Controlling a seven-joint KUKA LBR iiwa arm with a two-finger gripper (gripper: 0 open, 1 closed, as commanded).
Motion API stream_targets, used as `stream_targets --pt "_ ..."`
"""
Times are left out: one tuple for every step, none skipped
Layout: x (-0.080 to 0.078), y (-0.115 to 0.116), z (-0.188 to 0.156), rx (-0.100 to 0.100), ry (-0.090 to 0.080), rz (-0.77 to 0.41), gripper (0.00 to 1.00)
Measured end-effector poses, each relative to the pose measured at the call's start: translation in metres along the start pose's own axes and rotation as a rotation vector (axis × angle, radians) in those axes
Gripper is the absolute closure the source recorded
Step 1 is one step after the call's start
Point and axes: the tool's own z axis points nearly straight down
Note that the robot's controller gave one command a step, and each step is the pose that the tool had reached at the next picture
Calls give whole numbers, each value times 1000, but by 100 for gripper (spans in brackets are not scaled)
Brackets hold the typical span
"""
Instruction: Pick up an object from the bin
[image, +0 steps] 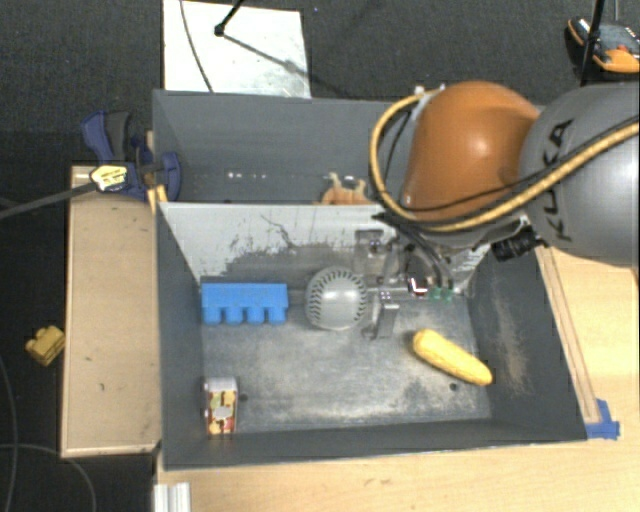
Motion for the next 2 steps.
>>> stream_targets --pt "-1 0 -5 -1 -8 2 0" --pt "16 -44 22 -2 -11 12 0"
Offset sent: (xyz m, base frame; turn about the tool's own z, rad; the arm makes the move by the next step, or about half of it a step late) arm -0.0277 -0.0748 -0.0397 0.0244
